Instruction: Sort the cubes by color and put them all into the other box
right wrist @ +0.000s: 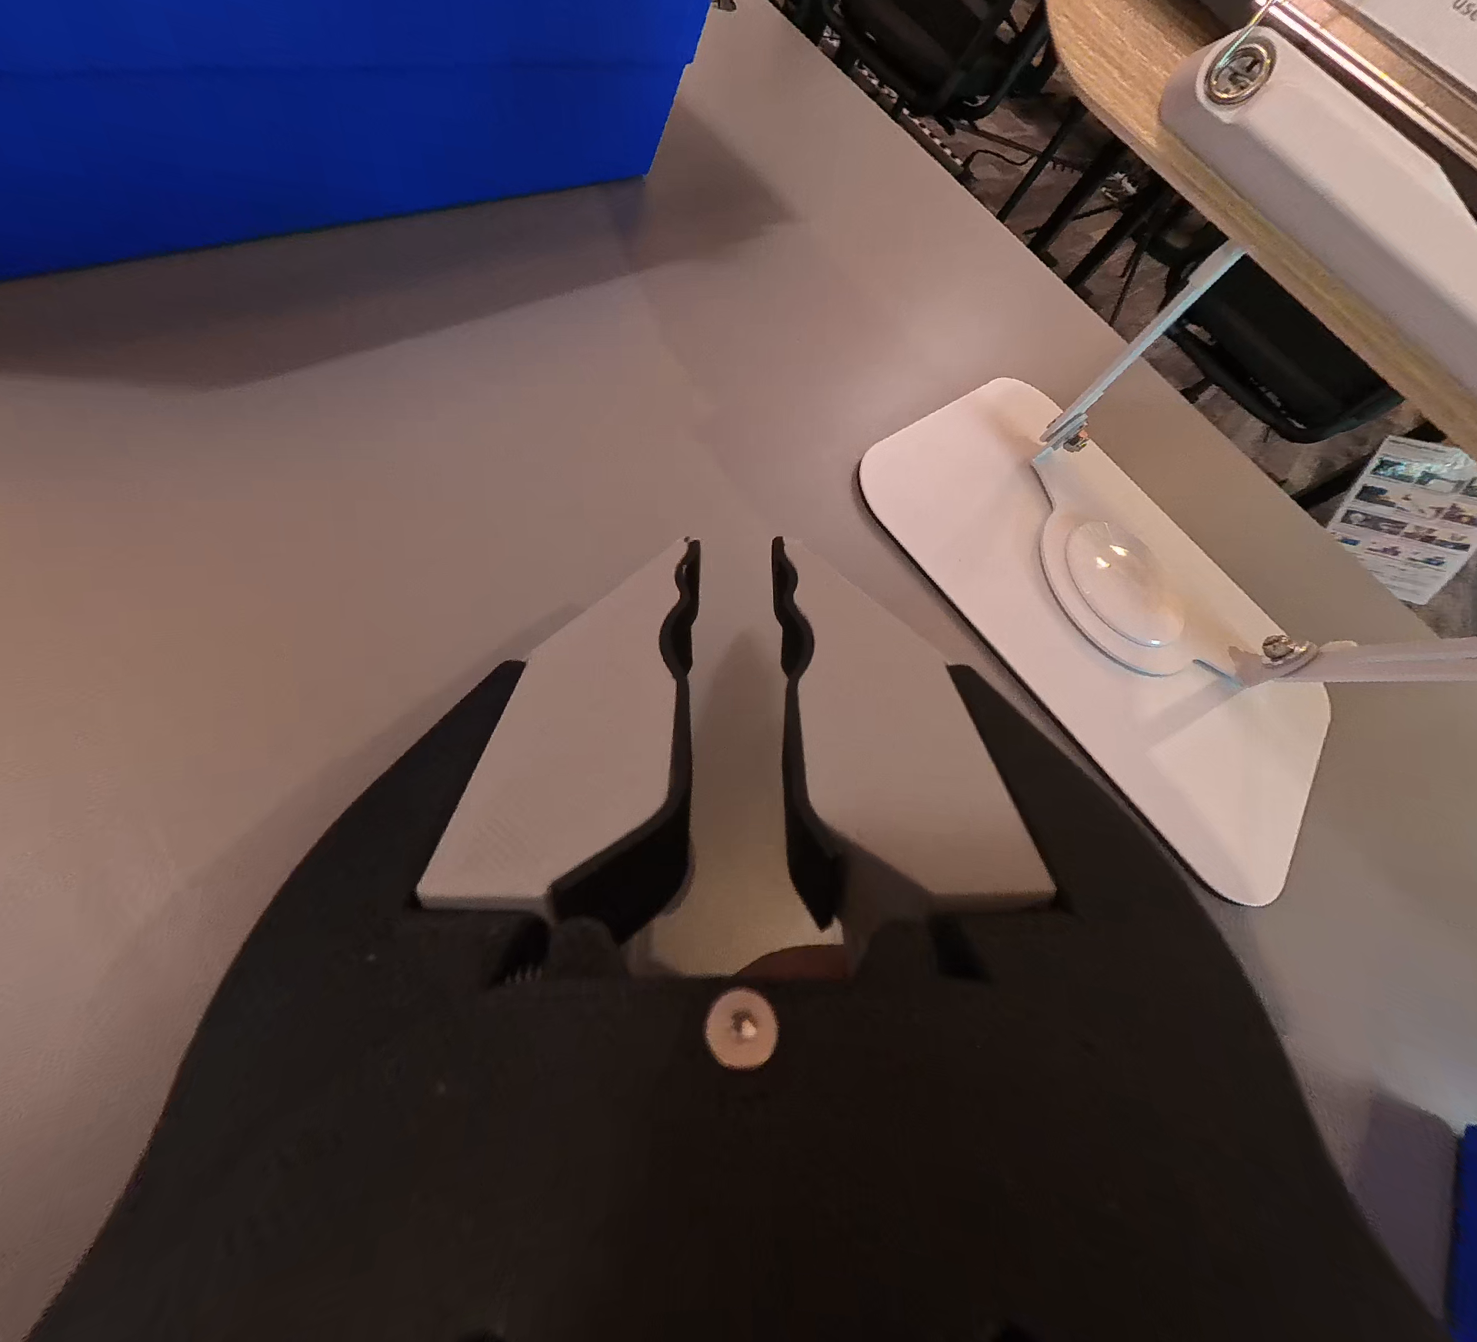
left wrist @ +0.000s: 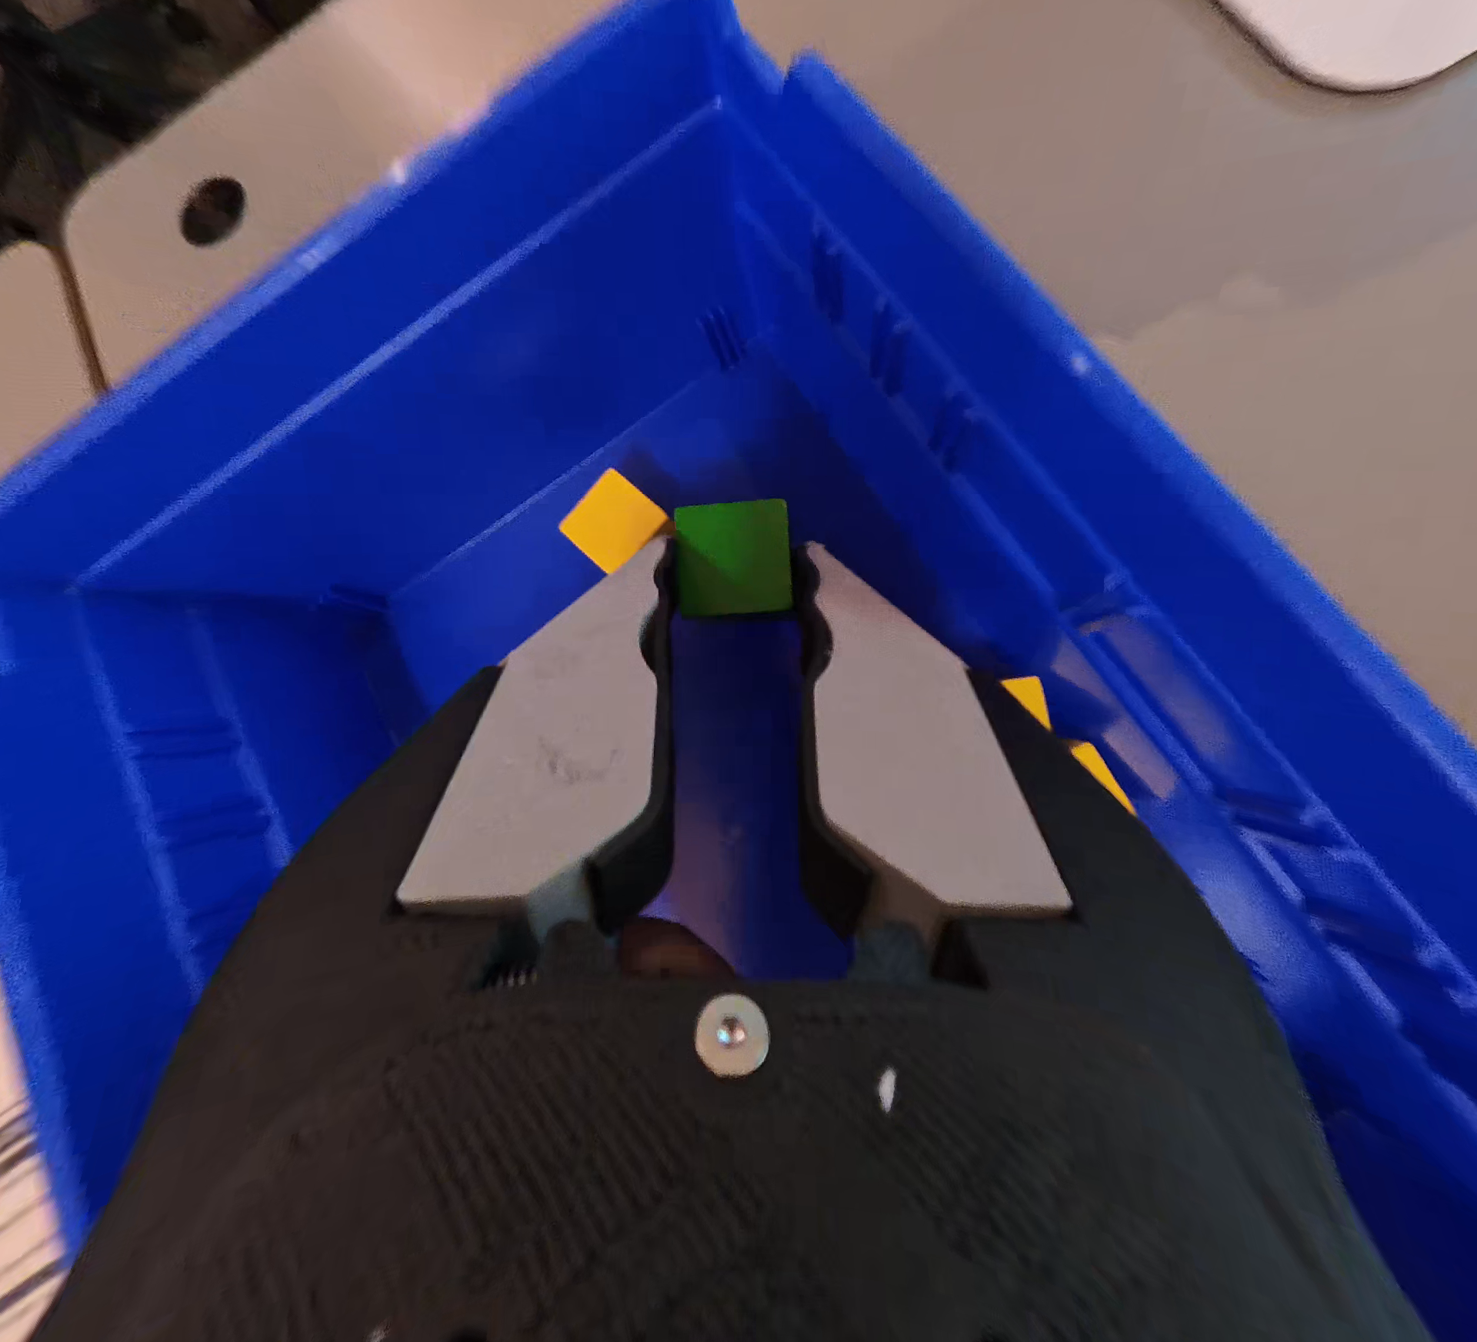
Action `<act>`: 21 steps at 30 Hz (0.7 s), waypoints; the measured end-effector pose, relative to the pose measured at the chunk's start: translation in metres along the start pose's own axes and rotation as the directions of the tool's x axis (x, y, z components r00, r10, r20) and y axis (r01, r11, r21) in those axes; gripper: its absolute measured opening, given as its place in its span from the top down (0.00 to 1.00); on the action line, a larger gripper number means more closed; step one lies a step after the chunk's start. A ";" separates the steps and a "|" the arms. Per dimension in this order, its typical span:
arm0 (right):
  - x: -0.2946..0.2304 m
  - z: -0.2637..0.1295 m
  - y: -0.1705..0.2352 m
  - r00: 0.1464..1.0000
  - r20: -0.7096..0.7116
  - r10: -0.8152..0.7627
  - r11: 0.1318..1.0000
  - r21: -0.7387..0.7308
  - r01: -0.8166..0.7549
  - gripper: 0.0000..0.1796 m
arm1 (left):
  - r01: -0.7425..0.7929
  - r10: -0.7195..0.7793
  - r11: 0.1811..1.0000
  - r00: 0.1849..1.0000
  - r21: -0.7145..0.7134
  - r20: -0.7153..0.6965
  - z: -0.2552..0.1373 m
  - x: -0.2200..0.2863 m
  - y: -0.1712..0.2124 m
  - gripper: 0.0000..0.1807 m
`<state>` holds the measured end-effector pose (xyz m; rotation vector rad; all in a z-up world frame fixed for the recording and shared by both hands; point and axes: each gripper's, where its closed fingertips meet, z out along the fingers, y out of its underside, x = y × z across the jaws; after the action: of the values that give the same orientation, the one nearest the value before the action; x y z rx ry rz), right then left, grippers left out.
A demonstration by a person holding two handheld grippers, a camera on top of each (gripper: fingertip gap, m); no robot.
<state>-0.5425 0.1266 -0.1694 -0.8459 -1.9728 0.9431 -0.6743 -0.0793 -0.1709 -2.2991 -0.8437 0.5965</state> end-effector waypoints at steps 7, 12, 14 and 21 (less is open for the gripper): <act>-0.017 -0.007 -0.022 0.962 0.229 0.146 0.983 0.074 -0.167 0.88 | -0.065 0.125 0.912 0.984 0.404 -0.123 -0.093 0.028 -0.074 0.85; -0.045 -0.035 -0.077 0.681 0.659 0.318 0.886 0.048 -0.461 0.85 | -0.116 0.328 0.778 0.913 0.617 -0.242 -0.153 0.087 -0.107 0.85; -0.052 -0.060 -0.106 0.490 0.808 0.327 0.829 0.005 -0.560 0.84 | -0.134 0.409 0.721 0.874 0.680 -0.262 -0.172 0.107 -0.113 0.86; -0.039 -0.126 -0.165 0.081 0.970 0.231 0.649 -0.091 -0.755 0.84 | -0.142 0.695 0.395 0.692 0.908 -0.194 -0.245 0.170 -0.112 0.85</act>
<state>-0.4546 0.0517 0.0079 -0.7552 -2.1029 2.8377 -0.4597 0.0119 0.0457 -1.5303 0.3987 0.3624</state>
